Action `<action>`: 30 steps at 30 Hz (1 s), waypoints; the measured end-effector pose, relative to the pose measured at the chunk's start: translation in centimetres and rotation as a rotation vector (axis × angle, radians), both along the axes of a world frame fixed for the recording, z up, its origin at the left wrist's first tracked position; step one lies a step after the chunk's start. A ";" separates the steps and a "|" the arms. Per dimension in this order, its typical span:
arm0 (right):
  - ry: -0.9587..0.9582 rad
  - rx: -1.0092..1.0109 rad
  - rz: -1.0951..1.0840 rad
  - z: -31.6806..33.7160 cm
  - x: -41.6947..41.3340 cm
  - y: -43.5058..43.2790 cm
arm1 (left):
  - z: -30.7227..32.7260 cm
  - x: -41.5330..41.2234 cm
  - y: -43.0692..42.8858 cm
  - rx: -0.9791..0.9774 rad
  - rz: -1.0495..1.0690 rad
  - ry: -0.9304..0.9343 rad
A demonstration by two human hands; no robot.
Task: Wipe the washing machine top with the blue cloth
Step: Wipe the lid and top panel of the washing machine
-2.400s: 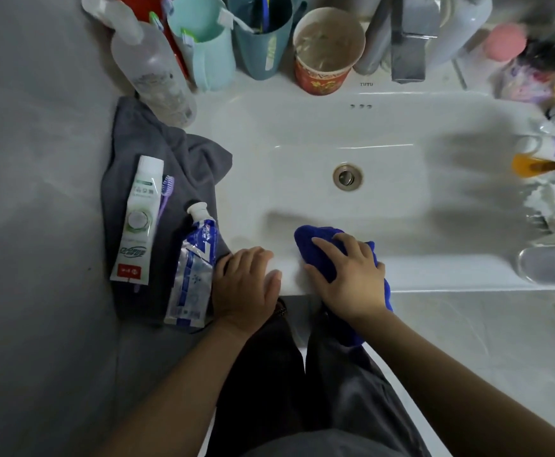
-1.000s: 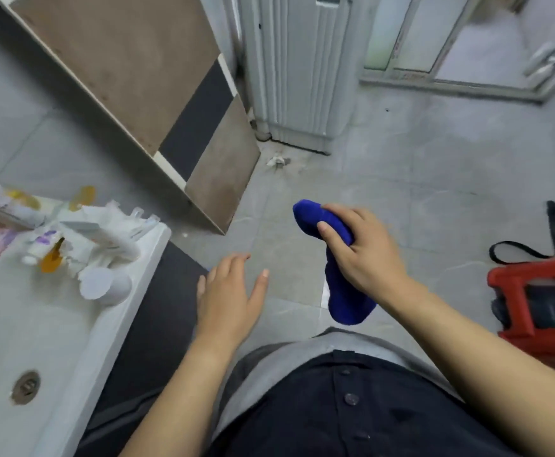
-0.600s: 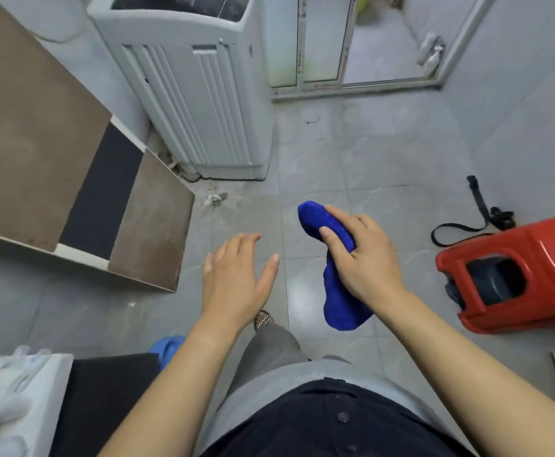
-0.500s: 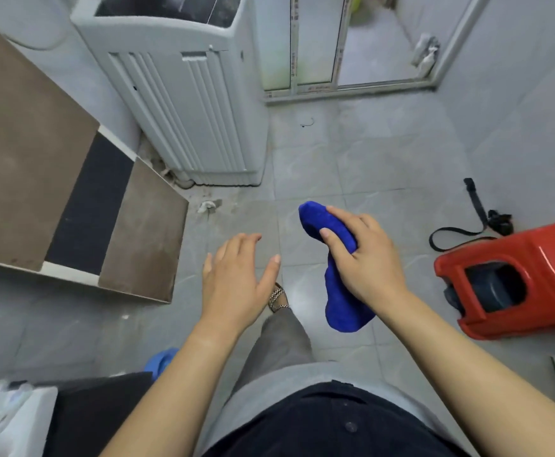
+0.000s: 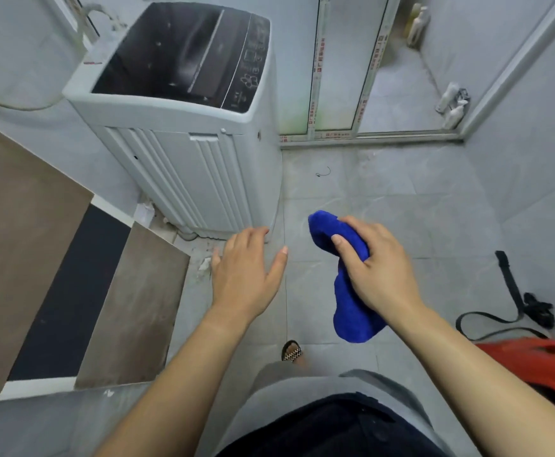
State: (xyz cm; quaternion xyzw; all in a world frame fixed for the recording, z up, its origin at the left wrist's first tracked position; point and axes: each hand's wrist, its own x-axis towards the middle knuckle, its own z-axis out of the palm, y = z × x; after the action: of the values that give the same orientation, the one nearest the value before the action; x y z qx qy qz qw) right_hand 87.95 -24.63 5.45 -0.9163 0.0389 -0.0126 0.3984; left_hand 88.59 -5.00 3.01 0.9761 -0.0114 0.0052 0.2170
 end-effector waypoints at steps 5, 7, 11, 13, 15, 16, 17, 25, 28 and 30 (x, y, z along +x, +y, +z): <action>-0.006 0.032 0.038 -0.1 8.1 1.1 | 0.3 6.6 1.7 0.050 0.047 0.005; -0.001 0.049 0.084 -0.4 11.6 1.5 | 0.4 8.8 2.3 0.062 0.103 0.016; 0.006 0.054 0.193 -0.9 19.4 1.9 | 0.2 14.2 2.8 0.078 0.223 0.017; 0.002 0.051 0.252 -1.1 23.8 1.9 | 0.1 17.8 2.7 0.074 0.276 0.013; -0.012 0.045 0.326 -1.0 28.7 1.7 | 0.2 21.7 2.3 0.120 0.336 -0.008; -0.020 0.041 0.366 -0.7 31.3 1.6 | 0.4 23.6 1.9 0.142 0.369 -0.005; -0.033 0.036 0.399 -0.3 33.8 1.3 | 0.6 25.5 1.5 0.152 0.399 -0.001; -0.100 0.071 0.447 0.5 49.4 0.4 | 1.8 39.4 -1.8 0.124 0.494 0.024; -0.089 0.083 0.489 0.9 54.0 1.8 | 1.9 42.5 -1.4 0.090 0.554 0.013; -0.101 0.074 0.539 1.1 57.4 3.4 | 1.7 44.9 -0.2 0.054 0.597 0.004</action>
State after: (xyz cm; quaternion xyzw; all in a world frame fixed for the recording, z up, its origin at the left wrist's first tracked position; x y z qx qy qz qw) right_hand 145.37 -21.22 6.56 -0.8766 -0.2255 0.0497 0.4222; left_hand 133.54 -5.21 4.72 0.9417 0.2763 0.0664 0.1800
